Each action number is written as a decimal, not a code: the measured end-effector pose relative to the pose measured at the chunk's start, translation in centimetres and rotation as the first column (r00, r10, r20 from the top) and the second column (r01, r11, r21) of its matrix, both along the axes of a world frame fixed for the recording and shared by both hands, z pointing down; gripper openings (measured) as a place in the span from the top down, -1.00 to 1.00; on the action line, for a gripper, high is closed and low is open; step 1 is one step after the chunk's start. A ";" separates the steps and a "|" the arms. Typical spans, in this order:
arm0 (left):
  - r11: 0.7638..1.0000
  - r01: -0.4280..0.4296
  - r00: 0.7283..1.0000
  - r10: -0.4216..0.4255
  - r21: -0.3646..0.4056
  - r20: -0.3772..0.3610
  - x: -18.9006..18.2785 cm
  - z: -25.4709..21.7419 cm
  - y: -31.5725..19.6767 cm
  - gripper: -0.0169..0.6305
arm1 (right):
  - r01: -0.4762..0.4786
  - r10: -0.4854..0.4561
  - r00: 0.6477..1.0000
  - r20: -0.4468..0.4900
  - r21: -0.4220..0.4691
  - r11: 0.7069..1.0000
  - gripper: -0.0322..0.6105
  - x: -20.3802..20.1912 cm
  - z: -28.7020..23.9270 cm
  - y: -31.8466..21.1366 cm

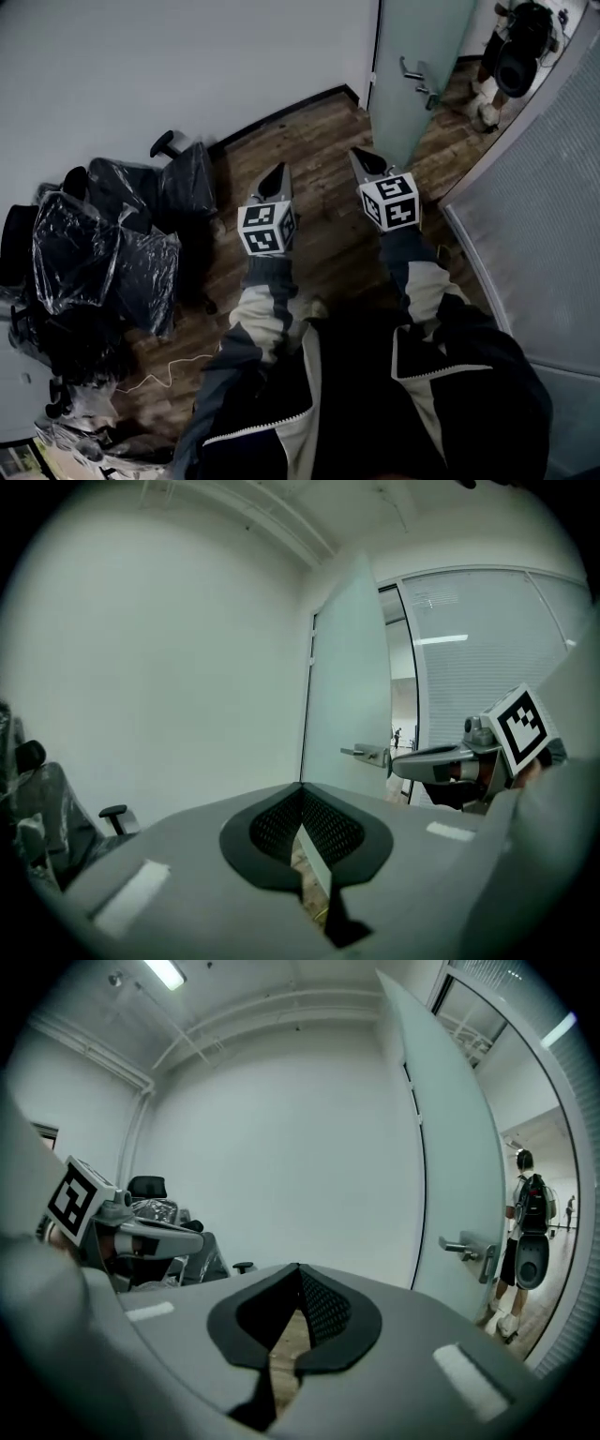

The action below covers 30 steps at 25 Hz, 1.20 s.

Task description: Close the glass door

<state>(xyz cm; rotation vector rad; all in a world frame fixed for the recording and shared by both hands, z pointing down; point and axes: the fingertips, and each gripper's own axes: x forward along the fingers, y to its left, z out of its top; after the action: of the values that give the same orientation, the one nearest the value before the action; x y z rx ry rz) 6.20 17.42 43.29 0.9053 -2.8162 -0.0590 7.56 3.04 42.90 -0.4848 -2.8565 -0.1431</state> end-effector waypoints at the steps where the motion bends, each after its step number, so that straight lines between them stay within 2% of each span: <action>1: 1.000 -0.009 1.000 0.009 0.005 0.008 -1.6 -0.4 0.3 0.94 | -0.020 0.020 1.000 0.002 -0.001 1.000 0.89 -1.3 -0.2 0.0; 6: 0.999 -0.039 0.999 0.039 0.033 0.003 -7.5 -0.5 1.6 0.94 | -0.082 0.082 0.997 0.007 0.011 0.997 0.89 -5.8 -0.4 0.6; 16: 0.996 -0.083 0.997 0.083 0.029 -0.007 -14.7 0.3 0.2 0.94 | -0.117 0.117 0.993 -0.016 -0.010 0.993 0.89 -13.4 1.2 -0.3; 22: 0.997 -0.076 0.997 0.075 -0.014 -0.017 -20.6 0.2 -2.8 0.94 | -0.108 0.108 0.994 0.004 -0.042 0.993 0.89 -20.6 0.4 -3.6; 30: 0.997 -0.077 0.997 0.077 -0.027 0.004 -30.4 -1.8 -9.1 0.94 | -0.114 0.115 0.993 0.024 -0.055 0.992 0.89 -29.9 -0.7 -9.6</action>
<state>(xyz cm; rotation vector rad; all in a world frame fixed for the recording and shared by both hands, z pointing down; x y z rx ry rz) -24.16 8.28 41.50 1.0084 -2.7764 -0.0082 -22.36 -6.57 42.16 -0.3303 -2.9120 -0.0534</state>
